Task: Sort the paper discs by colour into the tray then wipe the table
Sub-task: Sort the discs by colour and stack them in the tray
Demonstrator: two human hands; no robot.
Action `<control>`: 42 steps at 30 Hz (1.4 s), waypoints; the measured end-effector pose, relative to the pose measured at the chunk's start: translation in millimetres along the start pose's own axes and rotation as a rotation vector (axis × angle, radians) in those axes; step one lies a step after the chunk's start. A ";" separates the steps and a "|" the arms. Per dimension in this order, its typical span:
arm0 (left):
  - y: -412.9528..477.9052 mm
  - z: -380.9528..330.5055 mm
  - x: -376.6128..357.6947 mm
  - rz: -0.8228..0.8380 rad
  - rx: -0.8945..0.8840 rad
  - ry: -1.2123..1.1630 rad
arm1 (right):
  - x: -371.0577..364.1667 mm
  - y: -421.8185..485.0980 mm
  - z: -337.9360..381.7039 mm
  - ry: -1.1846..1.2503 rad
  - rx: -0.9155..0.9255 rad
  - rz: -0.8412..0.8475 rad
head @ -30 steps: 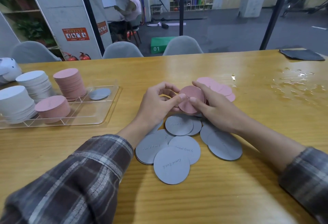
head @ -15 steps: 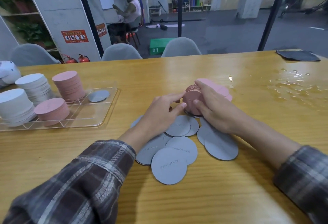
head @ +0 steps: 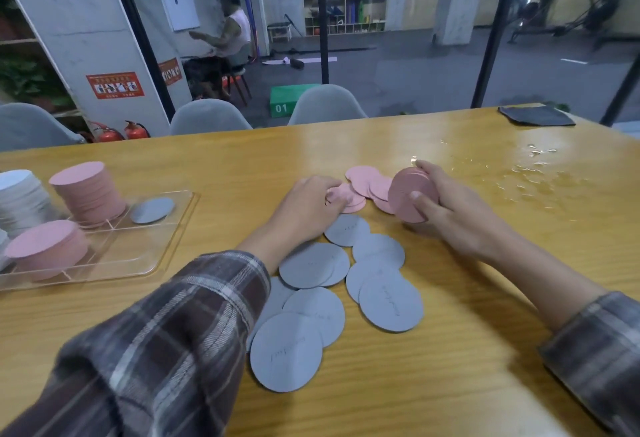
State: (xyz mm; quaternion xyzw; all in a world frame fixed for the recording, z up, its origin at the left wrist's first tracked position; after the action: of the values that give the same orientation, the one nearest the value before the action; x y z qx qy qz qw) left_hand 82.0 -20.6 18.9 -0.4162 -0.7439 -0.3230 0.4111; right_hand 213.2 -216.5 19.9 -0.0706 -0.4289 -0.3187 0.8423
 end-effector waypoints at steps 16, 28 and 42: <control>-5.9 10.6 11.1 -0.161 -0.035 -0.476 | -8.6 5.0 5.4 0.027 0.025 0.028; -17.6 -36.2 -5.7 -0.182 -0.068 -0.523 | -17.8 4.0 8.4 0.236 0.057 0.059; -9.9 -21.0 -0.1 -0.212 -0.069 -0.198 | -11.9 2.9 16.0 -0.068 0.077 0.043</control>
State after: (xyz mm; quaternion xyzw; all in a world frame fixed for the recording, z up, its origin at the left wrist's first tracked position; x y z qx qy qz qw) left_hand 80.6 -42.3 26.9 -0.3790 -0.8090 -0.3475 0.2847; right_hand 199.0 -202.3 21.1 -0.0579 -0.4677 -0.2811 0.8360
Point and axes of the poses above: each hand's wrist, its own y-axis towards the middle knuckle, its own x-axis out of the back of the hand, z = x × y, the point moved 5 cm from there along y, towards the middle knuckle, and after that the axes turned 5 degrees about z, right-handed, at the moved point
